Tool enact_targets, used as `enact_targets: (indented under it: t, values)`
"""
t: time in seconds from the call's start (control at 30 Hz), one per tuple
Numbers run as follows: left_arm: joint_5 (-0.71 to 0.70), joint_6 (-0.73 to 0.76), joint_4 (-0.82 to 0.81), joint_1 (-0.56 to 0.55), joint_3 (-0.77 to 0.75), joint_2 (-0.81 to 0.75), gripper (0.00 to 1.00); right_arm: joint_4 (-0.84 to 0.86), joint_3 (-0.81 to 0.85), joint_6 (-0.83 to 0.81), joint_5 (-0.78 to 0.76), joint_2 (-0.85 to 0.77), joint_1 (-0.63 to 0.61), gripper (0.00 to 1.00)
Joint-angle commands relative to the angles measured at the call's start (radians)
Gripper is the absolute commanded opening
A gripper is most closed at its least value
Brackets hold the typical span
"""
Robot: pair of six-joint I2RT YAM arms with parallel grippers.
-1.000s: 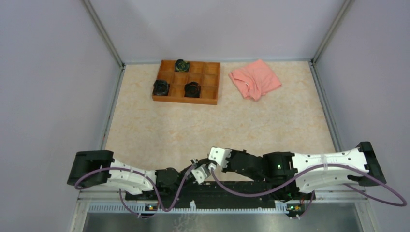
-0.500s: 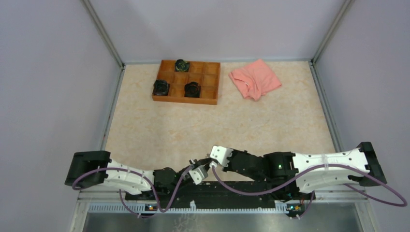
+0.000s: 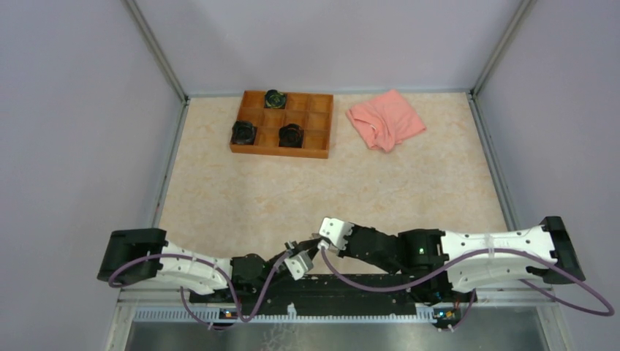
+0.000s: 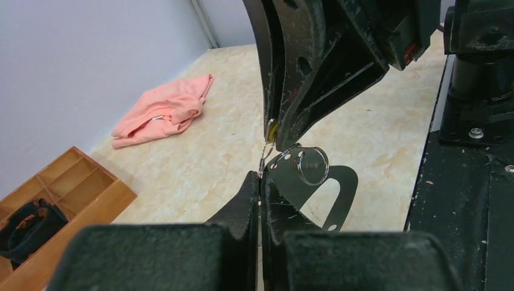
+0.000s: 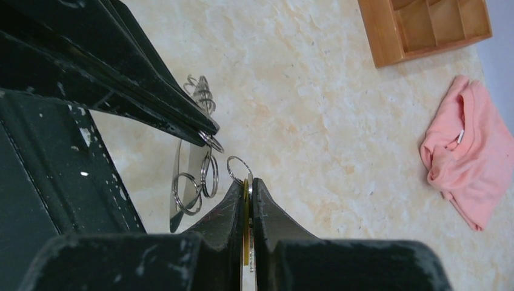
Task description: Remove the keys from the keyring
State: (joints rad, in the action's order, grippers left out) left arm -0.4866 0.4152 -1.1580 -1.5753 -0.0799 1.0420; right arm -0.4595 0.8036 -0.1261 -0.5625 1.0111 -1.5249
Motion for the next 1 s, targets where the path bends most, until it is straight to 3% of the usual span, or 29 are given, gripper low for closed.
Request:
enact_targets:
  t: [0.0, 0.2, 0.37, 0.43, 0.5, 0.6, 0.8, 0.97]
  values:
    - [0.003, 0.004, -0.082, 0.002, 0.011, -0.027, 0.00, 0.004, -0.010, 0.017, -0.004, 0.002, 0.020, 0.00]
    - [-0.020, -0.007, -0.084, 0.003, 0.008, -0.022, 0.00, 0.001, -0.015, 0.043, -0.012, 0.002, 0.052, 0.00]
    - [-0.117, -0.122, -0.065, 0.046, -0.004, -0.007, 0.00, 0.033, -0.014, 0.241, -0.017, 0.032, 0.228, 0.00]
    - [-0.174, -0.263, 0.007, 0.105, -0.033, -0.012, 0.00, 0.062, -0.021, 0.345, -0.011, 0.055, 0.312, 0.00]
    - [-0.122, -0.397, 0.205, 0.185, -0.072, -0.048, 0.00, 0.081, -0.026, 0.468, -0.008, 0.080, 0.387, 0.00]
    - [-0.055, -0.592, 0.374, 0.302, -0.111, -0.096, 0.00, 0.132, -0.073, 0.586, 0.046, 0.098, 0.522, 0.00]
    - [-0.027, -0.659, 0.553, 0.408, -0.178, -0.102, 0.00, 0.292, -0.232, 0.704, 0.116, 0.071, 0.706, 0.00]
    - [0.022, -0.718, 0.625, 0.473, -0.235, -0.032, 0.00, 0.387, -0.315, 0.743, 0.111, 0.061, 0.768, 0.00]
